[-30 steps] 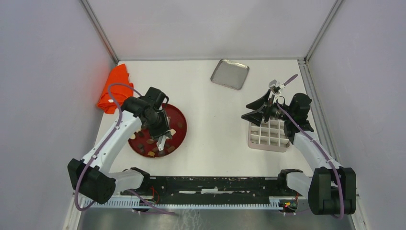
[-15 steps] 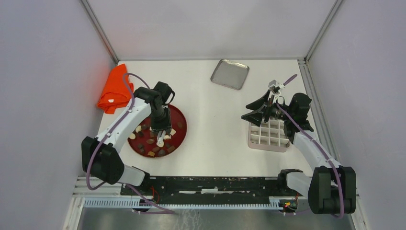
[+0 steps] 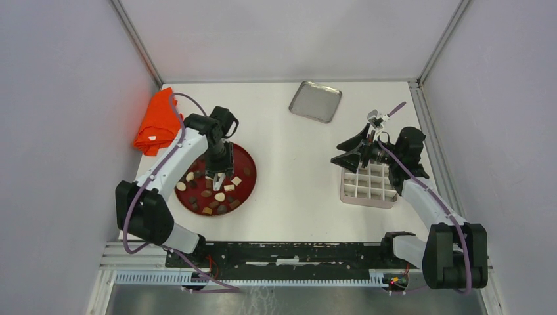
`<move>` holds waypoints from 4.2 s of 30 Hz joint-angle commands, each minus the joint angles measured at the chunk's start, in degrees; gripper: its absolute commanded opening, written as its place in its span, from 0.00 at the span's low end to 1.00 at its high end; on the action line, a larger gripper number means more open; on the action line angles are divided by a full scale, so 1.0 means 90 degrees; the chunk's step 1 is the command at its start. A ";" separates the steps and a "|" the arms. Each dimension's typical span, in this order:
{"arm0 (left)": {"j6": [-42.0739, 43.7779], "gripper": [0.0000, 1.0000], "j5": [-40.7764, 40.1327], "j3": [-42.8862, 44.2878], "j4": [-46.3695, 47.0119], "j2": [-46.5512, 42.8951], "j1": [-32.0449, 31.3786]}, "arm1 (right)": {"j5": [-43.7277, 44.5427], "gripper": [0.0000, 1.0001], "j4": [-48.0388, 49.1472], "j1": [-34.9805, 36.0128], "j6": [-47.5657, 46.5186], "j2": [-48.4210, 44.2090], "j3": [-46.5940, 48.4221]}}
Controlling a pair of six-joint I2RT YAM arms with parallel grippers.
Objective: Pack the chocolate
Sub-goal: Pick up the fake chocolate from the plate, then place the fake chocolate in the packing box.
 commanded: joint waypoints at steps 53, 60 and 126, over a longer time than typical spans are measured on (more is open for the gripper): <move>0.0349 0.02 0.0897 -0.0306 0.0563 -0.0332 0.0450 | -0.0145 0.87 0.0096 -0.0018 -0.0125 0.0083 0.0201; 0.0009 0.02 0.2413 -0.0638 0.1424 -0.1432 0.0339 | 0.0445 0.86 -0.2831 -0.0022 -0.3078 -0.0049 0.1221; -0.0471 0.27 0.1042 0.2222 0.5007 0.3123 -0.4217 | 0.5558 0.57 -0.4423 -0.2201 -0.5748 0.0530 0.1688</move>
